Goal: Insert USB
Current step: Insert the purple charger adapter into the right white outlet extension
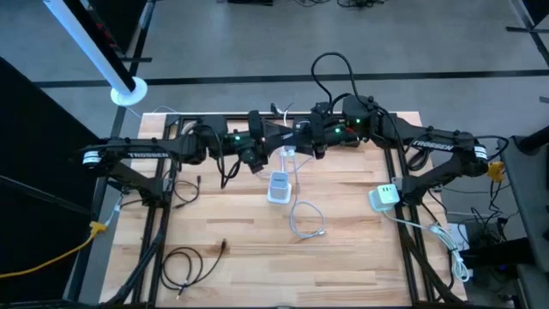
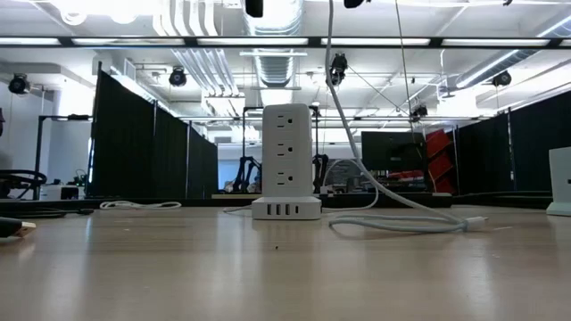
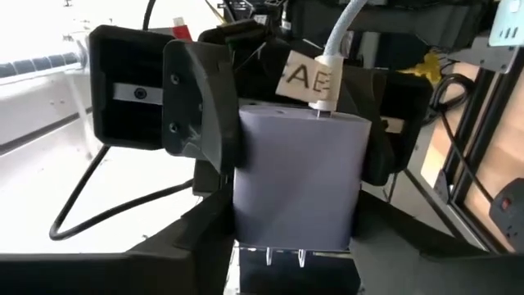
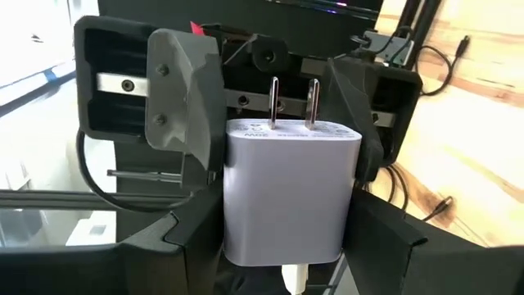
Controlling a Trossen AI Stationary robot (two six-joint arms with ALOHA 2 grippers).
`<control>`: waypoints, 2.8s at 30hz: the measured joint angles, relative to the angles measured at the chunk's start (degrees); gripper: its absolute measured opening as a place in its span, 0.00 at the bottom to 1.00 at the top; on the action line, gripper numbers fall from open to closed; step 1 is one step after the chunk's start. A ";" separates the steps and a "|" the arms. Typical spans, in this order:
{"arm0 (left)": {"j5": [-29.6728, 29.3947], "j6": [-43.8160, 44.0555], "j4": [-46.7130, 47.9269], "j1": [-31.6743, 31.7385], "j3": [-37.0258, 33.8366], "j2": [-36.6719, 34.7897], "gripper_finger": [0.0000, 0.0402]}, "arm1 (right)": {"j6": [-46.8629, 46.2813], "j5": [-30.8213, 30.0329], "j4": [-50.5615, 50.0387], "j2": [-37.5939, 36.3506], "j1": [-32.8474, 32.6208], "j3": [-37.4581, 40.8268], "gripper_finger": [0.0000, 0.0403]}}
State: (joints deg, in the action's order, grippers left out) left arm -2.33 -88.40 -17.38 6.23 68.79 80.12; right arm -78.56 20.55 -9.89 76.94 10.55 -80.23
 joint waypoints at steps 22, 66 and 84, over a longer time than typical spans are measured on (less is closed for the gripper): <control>-6.34 12.75 7.06 0.39 0.09 -1.54 0.49 | 19.62 -6.14 -1.27 -0.37 -0.11 0.04 0.70; -5.72 41.45 21.38 10.21 -0.09 3.01 0.49 | 42.10 -46.37 -8.56 10.67 -3.35 -0.37 0.50; -2.37 42.39 21.22 9.91 -0.09 2.99 0.49 | 41.38 -43.28 -7.93 11.04 -1.93 -0.39 0.30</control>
State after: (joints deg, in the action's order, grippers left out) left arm -4.71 -46.01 3.84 16.14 68.71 83.11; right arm -37.19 -22.73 -17.82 87.99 8.62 -80.62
